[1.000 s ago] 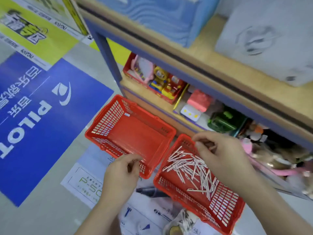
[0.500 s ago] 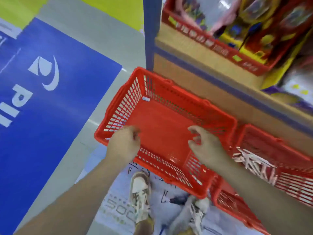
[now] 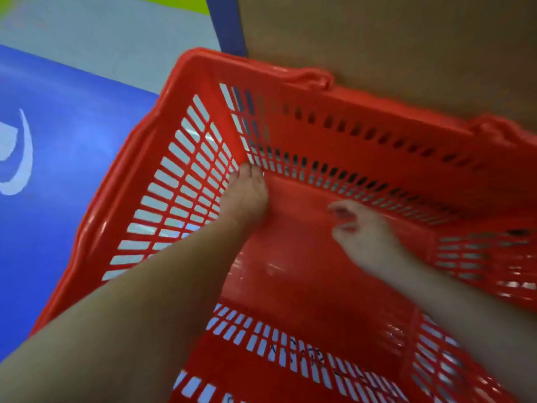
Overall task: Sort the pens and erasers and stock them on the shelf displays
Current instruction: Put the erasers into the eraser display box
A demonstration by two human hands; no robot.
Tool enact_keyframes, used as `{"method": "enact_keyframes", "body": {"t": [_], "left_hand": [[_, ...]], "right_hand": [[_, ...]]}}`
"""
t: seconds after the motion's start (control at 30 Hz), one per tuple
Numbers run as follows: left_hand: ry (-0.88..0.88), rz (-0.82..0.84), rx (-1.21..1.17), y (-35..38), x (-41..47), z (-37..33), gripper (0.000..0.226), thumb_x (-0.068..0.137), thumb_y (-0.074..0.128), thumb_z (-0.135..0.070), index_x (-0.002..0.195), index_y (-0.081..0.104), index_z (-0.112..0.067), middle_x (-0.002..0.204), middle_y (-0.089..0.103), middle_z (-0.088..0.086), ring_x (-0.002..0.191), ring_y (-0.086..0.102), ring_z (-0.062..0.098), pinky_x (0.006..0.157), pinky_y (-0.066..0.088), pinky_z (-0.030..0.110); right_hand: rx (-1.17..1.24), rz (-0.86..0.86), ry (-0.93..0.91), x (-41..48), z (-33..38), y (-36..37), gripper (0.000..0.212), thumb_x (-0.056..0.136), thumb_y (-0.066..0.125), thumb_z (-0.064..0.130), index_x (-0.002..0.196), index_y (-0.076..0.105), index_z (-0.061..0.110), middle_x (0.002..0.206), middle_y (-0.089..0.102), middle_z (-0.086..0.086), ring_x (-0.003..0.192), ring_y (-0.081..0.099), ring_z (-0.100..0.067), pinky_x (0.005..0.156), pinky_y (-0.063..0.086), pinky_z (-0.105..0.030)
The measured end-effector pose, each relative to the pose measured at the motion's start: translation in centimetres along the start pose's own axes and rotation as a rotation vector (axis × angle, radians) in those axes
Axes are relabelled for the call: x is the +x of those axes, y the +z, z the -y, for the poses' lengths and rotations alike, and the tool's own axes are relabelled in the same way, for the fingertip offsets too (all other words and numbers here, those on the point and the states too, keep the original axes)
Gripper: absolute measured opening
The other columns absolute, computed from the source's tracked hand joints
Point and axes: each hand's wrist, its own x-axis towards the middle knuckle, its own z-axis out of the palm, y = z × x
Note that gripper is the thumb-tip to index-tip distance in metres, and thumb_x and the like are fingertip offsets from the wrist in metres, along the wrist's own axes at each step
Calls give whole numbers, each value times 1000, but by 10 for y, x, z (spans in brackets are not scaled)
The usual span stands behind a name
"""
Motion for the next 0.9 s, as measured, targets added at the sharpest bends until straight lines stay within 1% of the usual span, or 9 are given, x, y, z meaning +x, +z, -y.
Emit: {"method": "enact_keyframes", "body": {"t": [0.13, 0.23, 0.27, 0.33, 0.47, 0.57, 0.73, 0.8, 0.9], "left_hand": [[-93, -52, -194, -3, -1, 1, 23, 95, 47, -18, 110, 57, -3, 111, 58, 20, 99, 60, 39, 81, 46, 41], [-270, 54, -948, -36, -31, -27, 15, 89, 61, -22, 90, 68, -9, 71, 68, 15, 64, 67, 25, 57, 42, 26], [-341, 105, -1230, -55, -46, -41, 8, 87, 65, -17, 91, 67, -11, 59, 65, 9, 48, 60, 16, 50, 40, 21], [-409, 188, -1570, -95, -80, -64, 8, 85, 66, -10, 93, 64, -10, 49, 59, -1, 38, 46, 7, 40, 35, 15], [-509, 161, -1663, -166, -135, -87, 20, 80, 73, -23, 78, 56, -13, 53, 54, 4, 38, 42, 10, 37, 30, 13], [-524, 109, -1628, -221, -165, -98, 34, 78, 75, -32, 62, 48, -19, 55, 50, 10, 42, 40, 15, 40, 29, 16], [-384, 85, -1538, -333, -210, -125, 38, 72, 72, -51, 50, 57, -24, 55, 48, 3, 50, 35, 13, 52, 28, 30], [-276, 115, -1518, -383, -227, -146, 35, 75, 70, -50, 55, 61, -23, 54, 48, 0, 54, 39, 13, 55, 32, 32], [-81, 158, -1489, -456, -252, -180, 32, 83, 67, -39, 63, 63, -15, 57, 54, 3, 56, 43, 14, 57, 36, 33]], "right_hand": [[324, 45, 156, -1, 11, -3, 33, 80, 58, -2, 100, 63, 25, 96, 64, 1, 83, 59, -15, 72, 52, -34], [651, 195, 280, -19, 34, -24, 33, 88, 59, 2, 110, 57, 26, 94, 61, -1, 82, 59, -15, 66, 50, -31], [702, 237, 265, -28, 44, -32, 36, 88, 61, 4, 115, 56, 28, 95, 62, -1, 83, 59, -15, 68, 50, -32], [730, 282, 178, -51, 63, -48, 44, 86, 64, 2, 121, 55, 27, 98, 64, -4, 85, 58, -17, 72, 48, -33], [508, 180, -81, -104, 105, -87, 26, 79, 71, -3, 100, 70, 12, 88, 69, -4, 79, 60, -8, 73, 51, -26], [597, 115, -55, -149, 140, -125, 21, 81, 69, -2, 92, 71, 15, 77, 71, -3, 68, 62, -8, 64, 52, -22], [814, -97, 72, -223, 199, -209, 20, 80, 69, 2, 94, 67, 15, 72, 70, -2, 56, 60, -7, 48, 40, -16], [924, -168, 130, -252, 219, -253, 13, 82, 66, 5, 89, 68, 16, 69, 69, 1, 56, 59, -6, 48, 40, -16], [1116, -217, 145, -298, 245, -322, 18, 84, 61, 3, 89, 70, 17, 70, 67, 1, 60, 59, -10, 52, 45, -19]]}}
